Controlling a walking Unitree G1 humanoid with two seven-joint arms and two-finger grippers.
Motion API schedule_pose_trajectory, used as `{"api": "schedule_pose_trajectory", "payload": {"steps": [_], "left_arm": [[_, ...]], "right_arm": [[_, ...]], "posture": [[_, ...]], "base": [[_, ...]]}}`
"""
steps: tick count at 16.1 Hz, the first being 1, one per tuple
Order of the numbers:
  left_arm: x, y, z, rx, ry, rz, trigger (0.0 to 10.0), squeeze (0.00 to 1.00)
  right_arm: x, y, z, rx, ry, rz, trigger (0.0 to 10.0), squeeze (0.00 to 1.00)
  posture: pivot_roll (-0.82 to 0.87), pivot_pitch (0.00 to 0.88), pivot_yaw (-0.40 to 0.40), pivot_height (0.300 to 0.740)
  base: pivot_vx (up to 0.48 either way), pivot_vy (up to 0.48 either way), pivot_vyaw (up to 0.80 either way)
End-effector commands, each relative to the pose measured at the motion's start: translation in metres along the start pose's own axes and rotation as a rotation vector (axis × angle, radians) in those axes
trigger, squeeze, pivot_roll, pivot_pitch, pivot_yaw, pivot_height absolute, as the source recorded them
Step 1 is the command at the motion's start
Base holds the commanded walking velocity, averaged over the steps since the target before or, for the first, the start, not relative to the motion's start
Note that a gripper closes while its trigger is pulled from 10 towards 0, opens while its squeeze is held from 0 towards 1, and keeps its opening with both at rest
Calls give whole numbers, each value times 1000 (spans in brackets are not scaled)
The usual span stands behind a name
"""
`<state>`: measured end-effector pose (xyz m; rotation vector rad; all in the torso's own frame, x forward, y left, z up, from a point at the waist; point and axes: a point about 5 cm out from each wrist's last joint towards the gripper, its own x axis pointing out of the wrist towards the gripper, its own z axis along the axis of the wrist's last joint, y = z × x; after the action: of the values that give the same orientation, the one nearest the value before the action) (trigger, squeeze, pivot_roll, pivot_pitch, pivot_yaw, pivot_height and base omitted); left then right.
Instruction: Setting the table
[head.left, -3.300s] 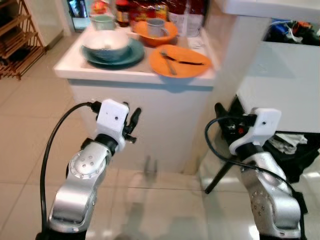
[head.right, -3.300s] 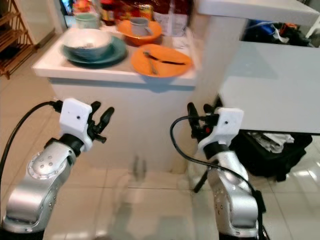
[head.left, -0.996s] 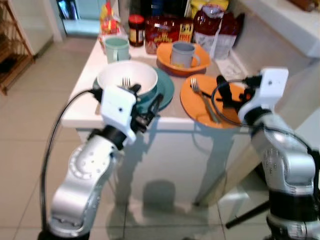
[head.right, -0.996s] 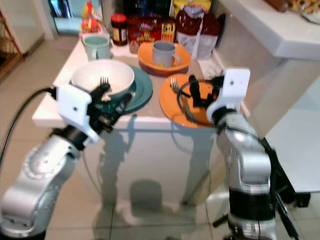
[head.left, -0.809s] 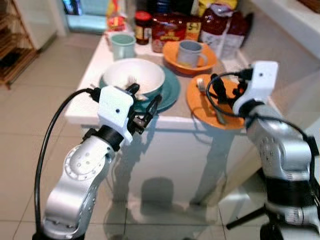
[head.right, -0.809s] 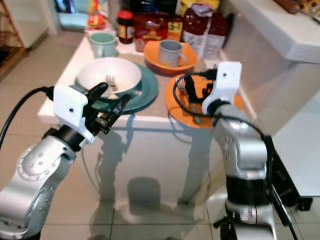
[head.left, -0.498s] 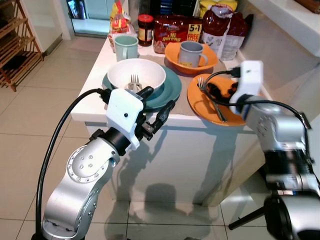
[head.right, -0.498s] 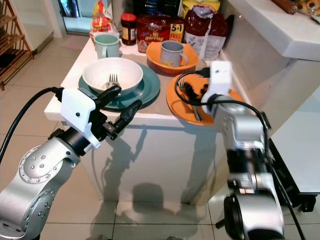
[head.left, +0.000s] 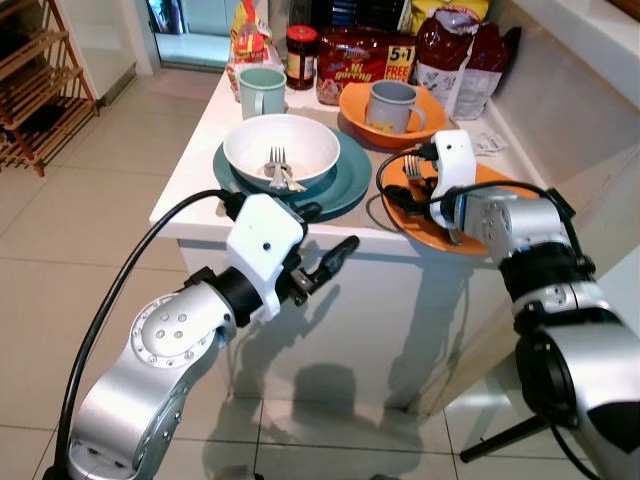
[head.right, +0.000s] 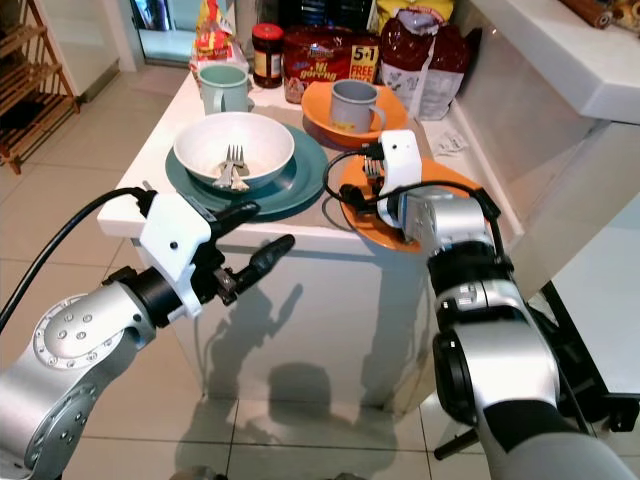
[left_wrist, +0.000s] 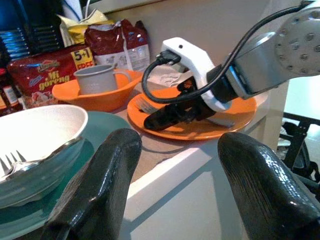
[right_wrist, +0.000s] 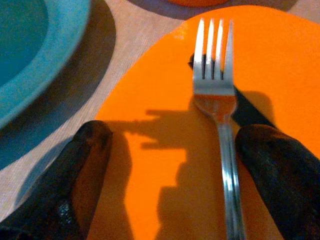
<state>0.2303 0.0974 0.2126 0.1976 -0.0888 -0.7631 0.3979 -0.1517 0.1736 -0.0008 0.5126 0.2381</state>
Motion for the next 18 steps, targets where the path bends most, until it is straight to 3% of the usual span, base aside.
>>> {"api": "schedule_pose_trajectory", "payload": {"steps": [1, 2, 3, 5, 18], "left_arm": [[0, -5, 1, -9, 3, -36, 10000, 0], [1, -5, 1, -9, 6, -40, 10000, 0], [1, -5, 2, -8, 9, -43, 10000, 0], [2, -4, 2, -3, 11, -49, 10000, 0], [5, -5, -1, -7, 40, -73, 10000, 0]], "right_arm": [[2, -6, -8, 11, 38, -41, 6863, 0], [3, -9, -9, 47, 43, -55, 4235, 0], [3, -11, -10, 82, 43, -59, 3608, 0], [2, -16, -13, 145, 53, -64, 0, 0], [2, -25, -14, 172, 65, -99, 0, 0]], "posture": [[135, 19, -83, 740], [134, 20, -79, 740], [133, 21, -77, 740], [131, 22, -71, 740], [118, 23, -58, 740]], "base": [[0, 0, 0], [0, 0, 0], [0, 0, 0], [0, 0, 0], [0, 0, 0]]}}
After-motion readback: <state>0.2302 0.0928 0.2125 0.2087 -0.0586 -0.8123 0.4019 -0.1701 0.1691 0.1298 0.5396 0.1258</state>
